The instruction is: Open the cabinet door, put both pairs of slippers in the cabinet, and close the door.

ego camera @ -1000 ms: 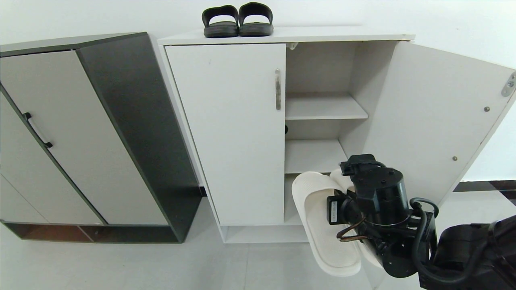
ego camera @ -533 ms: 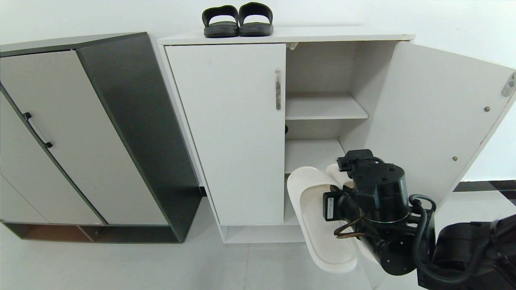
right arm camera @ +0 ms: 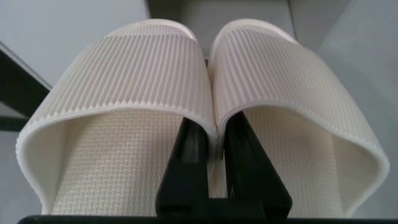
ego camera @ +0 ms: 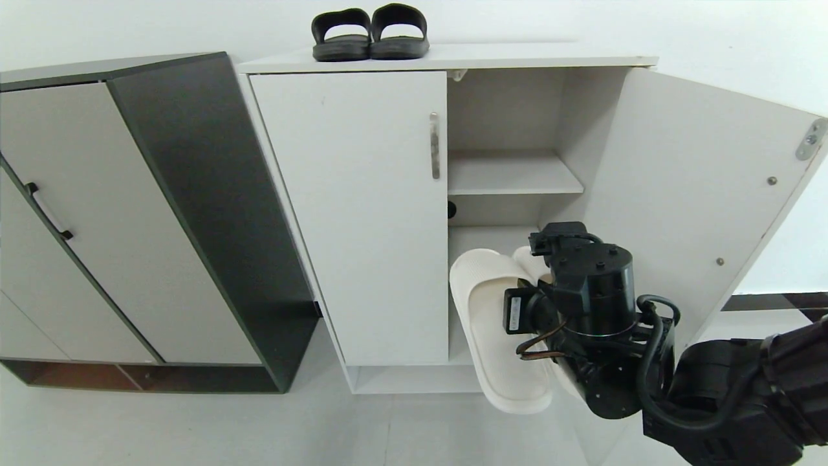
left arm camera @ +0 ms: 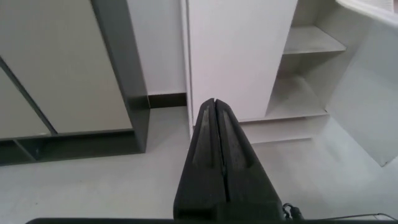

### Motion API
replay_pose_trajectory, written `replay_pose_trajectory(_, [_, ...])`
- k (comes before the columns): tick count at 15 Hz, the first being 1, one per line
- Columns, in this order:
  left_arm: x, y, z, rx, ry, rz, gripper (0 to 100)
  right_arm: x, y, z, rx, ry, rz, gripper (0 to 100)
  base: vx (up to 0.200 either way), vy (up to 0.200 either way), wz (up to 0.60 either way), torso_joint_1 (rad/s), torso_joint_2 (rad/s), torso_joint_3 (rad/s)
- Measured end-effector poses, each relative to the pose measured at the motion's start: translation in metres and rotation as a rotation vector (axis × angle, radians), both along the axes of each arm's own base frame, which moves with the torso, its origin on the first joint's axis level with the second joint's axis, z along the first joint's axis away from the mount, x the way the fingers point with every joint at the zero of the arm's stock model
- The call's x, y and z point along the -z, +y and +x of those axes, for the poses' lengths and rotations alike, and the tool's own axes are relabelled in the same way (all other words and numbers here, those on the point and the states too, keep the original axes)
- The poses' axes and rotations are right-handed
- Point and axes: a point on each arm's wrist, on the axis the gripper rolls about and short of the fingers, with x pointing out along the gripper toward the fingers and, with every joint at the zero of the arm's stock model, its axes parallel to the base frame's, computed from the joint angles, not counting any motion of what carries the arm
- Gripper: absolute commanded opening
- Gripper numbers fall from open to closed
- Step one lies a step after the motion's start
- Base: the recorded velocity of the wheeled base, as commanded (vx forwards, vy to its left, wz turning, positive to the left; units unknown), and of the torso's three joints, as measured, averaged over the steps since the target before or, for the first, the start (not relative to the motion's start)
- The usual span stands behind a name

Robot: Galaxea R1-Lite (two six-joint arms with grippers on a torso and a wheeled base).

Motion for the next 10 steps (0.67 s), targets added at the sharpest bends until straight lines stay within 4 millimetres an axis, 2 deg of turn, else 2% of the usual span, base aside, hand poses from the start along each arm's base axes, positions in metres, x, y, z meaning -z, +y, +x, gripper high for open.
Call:
replay_pose_trajectory(7, [0.000, 0.000, 0.000, 0.002, 0.000, -0.001, 0, 0.014, 0.006, 0.010, 0.034, -0.002, -0.006, 0, 0.000, 0.000, 0.00, 0.000, 0.00, 0.000])
replay_pose_trajectory(10, [0.000, 0.000, 0.000, 0.000, 0.000, -0.002, 0, 0.023, 0.000, 0.021, 0.076, 0.010, -0.023, 0, 0.000, 0.000, 0.00, 0.000, 0.00, 0.000])
